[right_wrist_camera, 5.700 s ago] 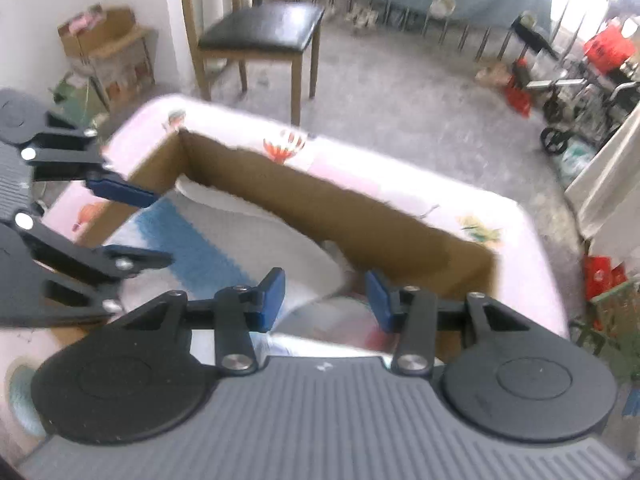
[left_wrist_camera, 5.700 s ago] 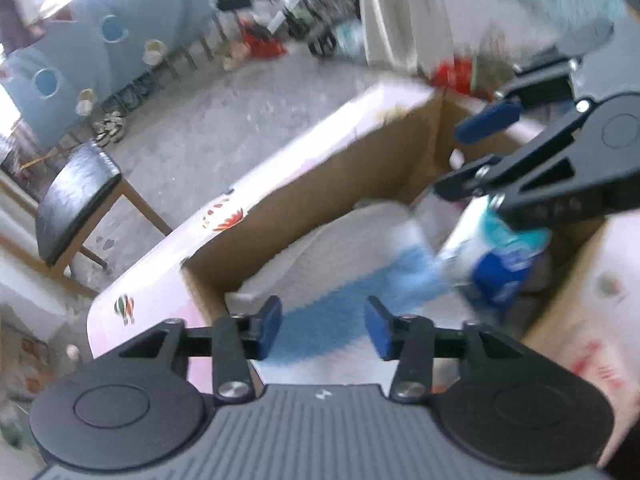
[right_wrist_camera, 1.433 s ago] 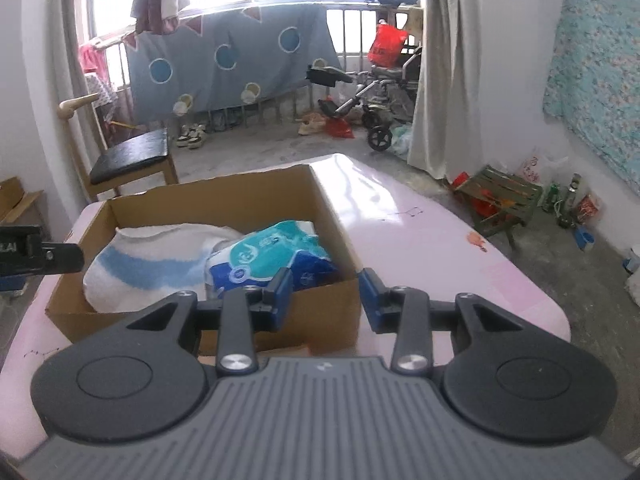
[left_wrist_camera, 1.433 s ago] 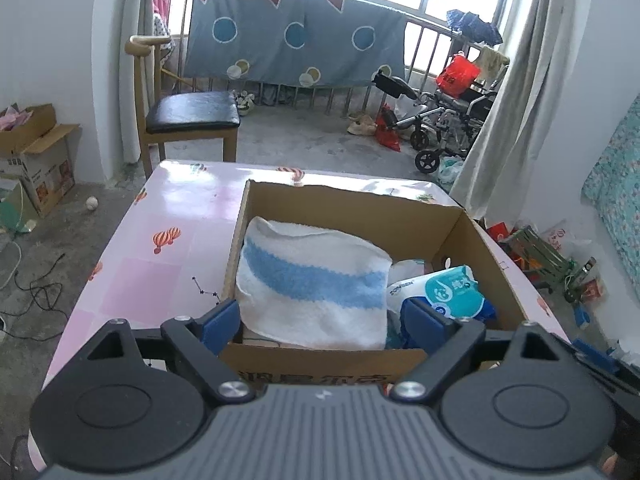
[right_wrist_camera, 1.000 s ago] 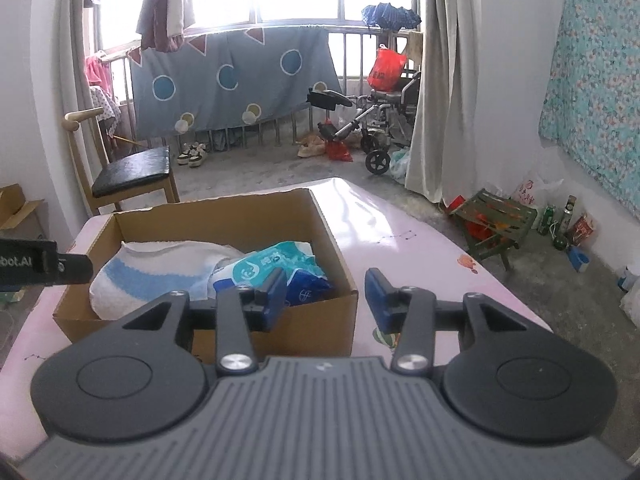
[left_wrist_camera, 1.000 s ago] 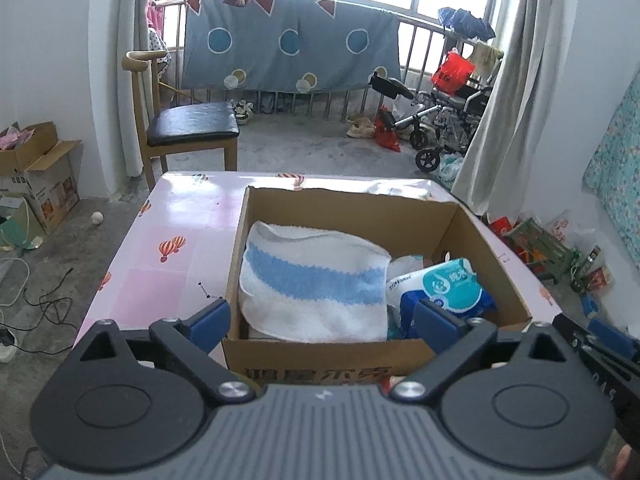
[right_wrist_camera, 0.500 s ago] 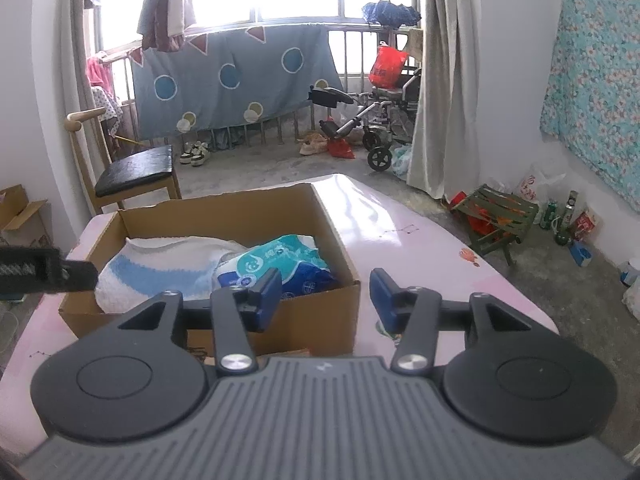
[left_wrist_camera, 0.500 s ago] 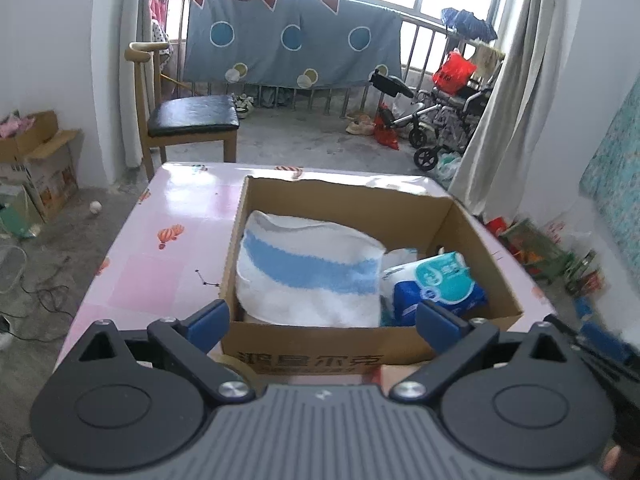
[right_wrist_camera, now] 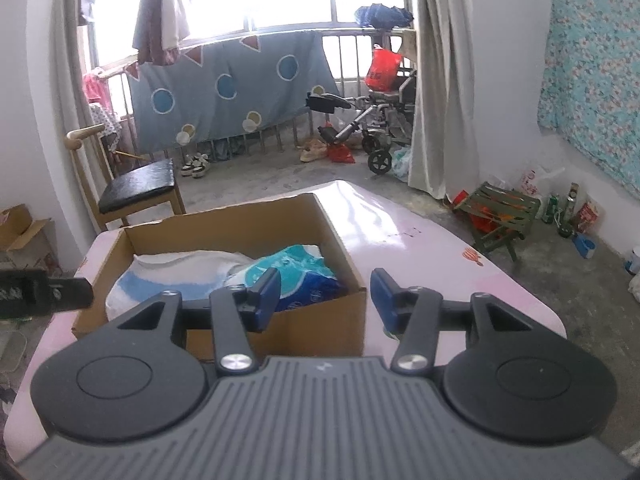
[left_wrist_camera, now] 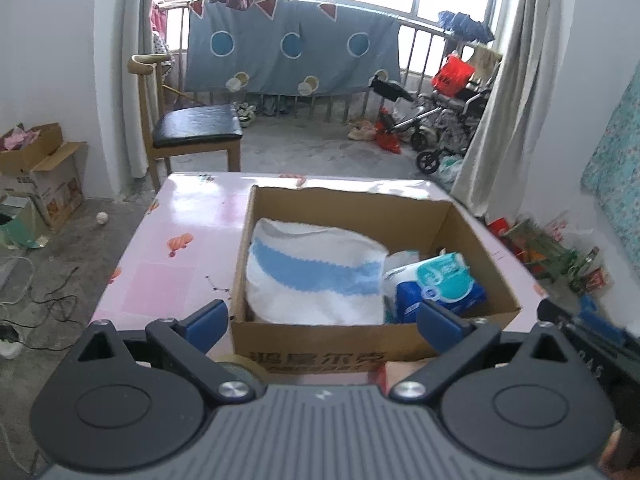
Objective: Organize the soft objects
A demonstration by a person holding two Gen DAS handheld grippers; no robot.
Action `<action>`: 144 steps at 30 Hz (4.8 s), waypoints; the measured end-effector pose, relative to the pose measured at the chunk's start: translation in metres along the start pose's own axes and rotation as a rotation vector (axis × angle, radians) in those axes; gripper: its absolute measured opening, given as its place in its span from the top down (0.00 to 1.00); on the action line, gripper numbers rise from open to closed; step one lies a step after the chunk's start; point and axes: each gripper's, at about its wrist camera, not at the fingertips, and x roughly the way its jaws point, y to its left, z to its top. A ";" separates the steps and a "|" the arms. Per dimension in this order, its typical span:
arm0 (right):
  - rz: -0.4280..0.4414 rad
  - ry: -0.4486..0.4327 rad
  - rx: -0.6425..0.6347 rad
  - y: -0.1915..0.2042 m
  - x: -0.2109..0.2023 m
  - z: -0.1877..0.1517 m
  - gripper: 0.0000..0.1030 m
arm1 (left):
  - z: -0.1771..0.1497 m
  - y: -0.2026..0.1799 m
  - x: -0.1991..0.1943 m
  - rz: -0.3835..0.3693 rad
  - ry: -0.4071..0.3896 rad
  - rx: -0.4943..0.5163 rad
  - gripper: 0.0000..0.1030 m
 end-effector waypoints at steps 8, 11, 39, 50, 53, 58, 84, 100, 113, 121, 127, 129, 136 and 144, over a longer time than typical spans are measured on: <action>-0.001 -0.005 -0.060 0.007 -0.003 0.001 0.51 | 0.000 0.004 -0.001 0.028 0.002 -0.001 0.02; 0.001 0.002 -0.049 0.004 -0.003 0.002 0.50 | 0.001 0.008 -0.003 -0.013 0.006 -0.021 0.02; -0.003 0.050 0.032 -0.012 0.000 -0.001 0.48 | 0.001 0.003 -0.004 -0.015 0.017 -0.012 0.02; 0.006 0.052 0.018 -0.013 0.000 -0.001 0.46 | 0.000 -0.001 -0.005 0.021 0.023 0.003 0.02; -0.018 0.054 -0.002 -0.013 0.002 0.000 0.46 | 0.000 0.000 -0.005 0.036 0.024 0.002 0.01; -0.010 0.065 0.006 -0.015 0.004 -0.002 0.44 | 0.001 -0.001 -0.008 0.054 0.005 0.016 0.00; -0.003 0.083 0.007 -0.016 0.006 -0.006 0.41 | -0.004 -0.005 -0.003 0.031 0.015 0.052 0.00; -0.004 0.086 -0.010 -0.017 0.005 -0.004 0.39 | -0.004 -0.010 -0.001 0.055 0.023 0.094 0.00; -0.005 0.087 -0.015 -0.017 0.004 -0.004 0.37 | -0.006 -0.007 -0.001 0.054 0.025 0.093 0.00; -0.003 0.089 -0.019 -0.019 0.005 -0.004 0.36 | -0.008 -0.008 0.001 0.052 0.036 0.098 0.00; -0.002 0.089 -0.022 -0.020 0.004 -0.005 0.35 | -0.009 -0.006 0.001 0.061 0.040 0.103 0.00; -0.002 0.090 -0.021 -0.021 0.004 -0.005 0.35 | -0.009 -0.005 0.001 0.060 0.039 0.101 0.00; -0.002 0.092 -0.021 -0.021 0.004 -0.005 0.34 | -0.009 -0.005 0.001 0.060 0.042 0.100 0.00; 0.000 0.094 -0.022 -0.023 0.005 -0.006 0.33 | -0.009 -0.005 0.001 0.060 0.042 0.103 0.00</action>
